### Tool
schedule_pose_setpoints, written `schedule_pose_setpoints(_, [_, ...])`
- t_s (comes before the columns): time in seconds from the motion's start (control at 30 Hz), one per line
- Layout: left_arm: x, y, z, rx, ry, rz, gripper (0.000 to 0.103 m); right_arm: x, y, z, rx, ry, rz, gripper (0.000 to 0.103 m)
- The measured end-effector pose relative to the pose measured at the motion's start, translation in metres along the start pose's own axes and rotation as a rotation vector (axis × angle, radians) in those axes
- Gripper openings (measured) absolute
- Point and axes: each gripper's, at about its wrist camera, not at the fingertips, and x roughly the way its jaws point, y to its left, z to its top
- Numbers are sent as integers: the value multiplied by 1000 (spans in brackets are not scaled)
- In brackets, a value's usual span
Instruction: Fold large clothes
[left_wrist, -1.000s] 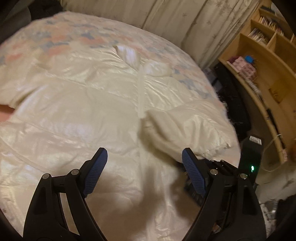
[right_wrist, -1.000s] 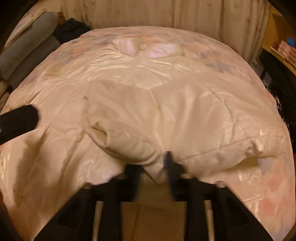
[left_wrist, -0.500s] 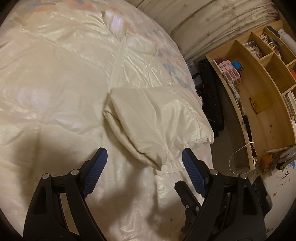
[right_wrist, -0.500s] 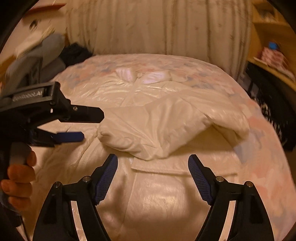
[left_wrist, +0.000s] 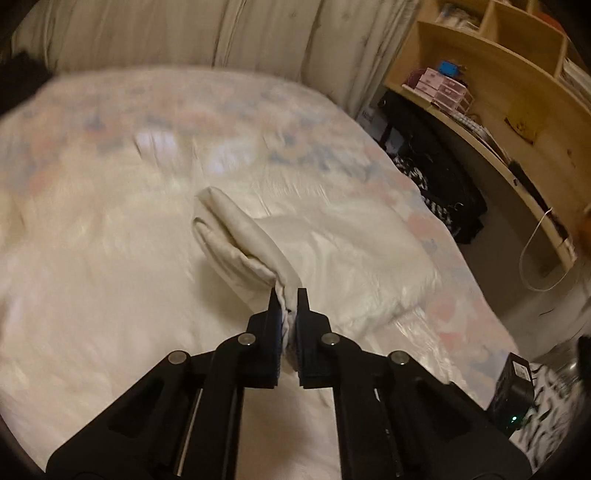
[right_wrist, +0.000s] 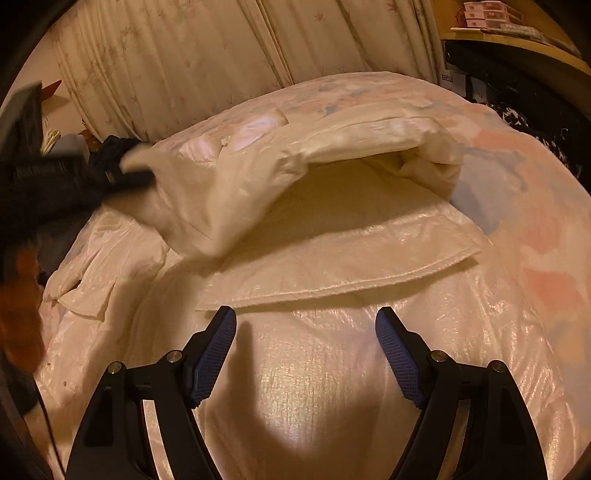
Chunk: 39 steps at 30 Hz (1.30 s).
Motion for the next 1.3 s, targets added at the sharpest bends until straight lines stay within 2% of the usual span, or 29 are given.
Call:
schedule_pose_setpoints(0.17, [-17, 35, 25, 64, -82, 147, 4, 1, -9, -2, 18, -8, 10, 79])
schedule_pose_setpoints(0.33, [14, 81, 30, 4, -20, 183, 4, 8, -8, 5, -7, 22, -18, 79])
schedule_pose_setpoints(0.43, [31, 93, 23, -2, 11, 196, 4, 9, -8, 19, -1, 94, -23, 80])
schedule_pose_setpoints(0.53, [34, 100, 17, -12, -1, 166, 4, 2, -6, 48, 25, 161, -19, 80])
schedule_pose_setpoints(0.63, [24, 108, 25, -14, -42, 150, 4, -13, -15, 90, 52, 160, -19, 80])
schedule_pose_setpoints(0.73, [13, 120, 31, -34, -77, 170, 4, -12, -35, 133, 98, 135, -31, 82])
schedule_pose_setpoints(0.8, [21, 144, 30, -84, -47, 190, 4, -2, -53, 159, 125, 114, -74, 86])
schedule_pose_setpoints(0.87, [37, 164, 23, -107, 24, 217, 5, 18, -78, 177, 172, 130, -87, 87])
schedule_pose_setpoints(0.93, [54, 184, 13, -147, 109, 212, 11, 50, -110, 189, 265, 185, -55, 87])
schedule_pose_setpoints(1.03, [54, 199, 13, -207, 114, 148, 23, 86, -143, 197, 382, 241, 4, 87])
schedule_pose_setpoints(1.1, [53, 205, 20, -237, 103, 109, 44, 102, -155, 201, 421, 246, 39, 87])
schedule_pose_setpoints(1.13, [53, 206, 25, -244, 96, 110, 49, 108, -159, 206, 429, 242, 59, 87])
schedule_pose_setpoints(1.17, [54, 208, 28, -245, 92, 118, 53, 114, -160, 209, 434, 233, 66, 87])
schedule_pose_setpoints(1.3, [68, 199, 42, -223, 116, 128, 53, 139, -164, 221, 444, 218, 77, 87])
